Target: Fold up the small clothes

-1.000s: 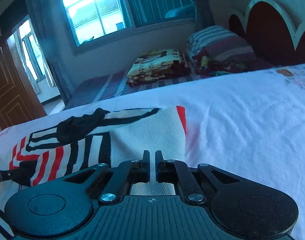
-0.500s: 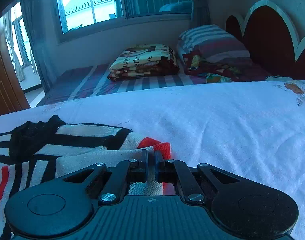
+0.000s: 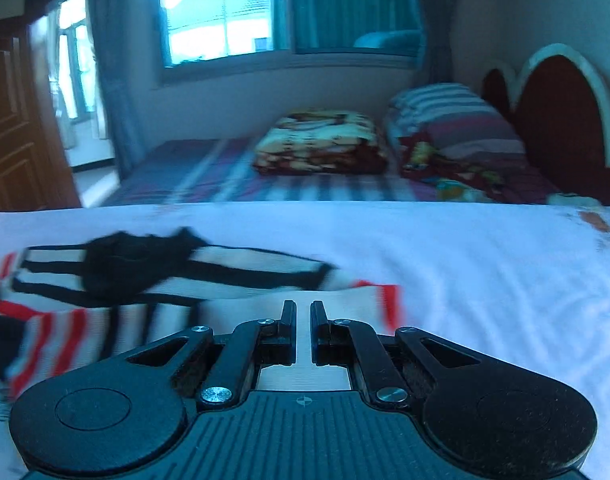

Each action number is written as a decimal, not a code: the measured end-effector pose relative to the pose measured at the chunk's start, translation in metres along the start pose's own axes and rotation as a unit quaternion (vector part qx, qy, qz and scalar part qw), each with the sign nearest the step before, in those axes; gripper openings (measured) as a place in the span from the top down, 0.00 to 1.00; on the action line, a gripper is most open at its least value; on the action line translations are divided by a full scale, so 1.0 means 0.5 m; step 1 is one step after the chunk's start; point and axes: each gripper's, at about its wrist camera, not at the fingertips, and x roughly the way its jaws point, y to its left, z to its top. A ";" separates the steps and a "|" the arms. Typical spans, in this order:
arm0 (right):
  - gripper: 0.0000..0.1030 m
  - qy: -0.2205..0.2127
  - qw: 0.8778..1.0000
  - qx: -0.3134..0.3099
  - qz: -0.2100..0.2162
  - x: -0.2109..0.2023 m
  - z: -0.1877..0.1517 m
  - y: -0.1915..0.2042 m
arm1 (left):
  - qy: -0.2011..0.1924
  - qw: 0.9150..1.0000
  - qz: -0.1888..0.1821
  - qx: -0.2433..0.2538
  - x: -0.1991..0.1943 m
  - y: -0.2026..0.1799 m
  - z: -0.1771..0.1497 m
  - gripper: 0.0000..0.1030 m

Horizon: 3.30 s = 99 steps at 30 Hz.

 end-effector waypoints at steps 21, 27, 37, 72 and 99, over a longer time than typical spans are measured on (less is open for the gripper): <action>0.96 0.032 0.995 -0.041 -0.081 0.069 -0.039 0.016 | 0.048 0.994 -0.021 0.092 0.080 -0.048 -0.051 0.56; 0.96 0.024 0.996 -0.038 -0.077 0.045 -0.032 0.017 | 0.043 0.997 -0.014 0.065 0.057 -0.042 -0.040 0.59; 0.94 -0.002 0.996 -0.032 -0.083 0.010 -0.045 0.051 | 0.042 0.998 -0.010 0.037 0.030 0.004 -0.036 0.46; 0.64 0.085 0.994 0.054 -0.032 -0.010 -0.056 0.346 | -0.049 0.880 0.104 -0.460 -0.208 0.792 -0.161 0.96; 0.64 0.014 0.993 0.121 -0.007 -0.162 -0.055 0.143 | 0.044 0.995 -0.090 -0.002 0.014 0.062 -0.027 0.96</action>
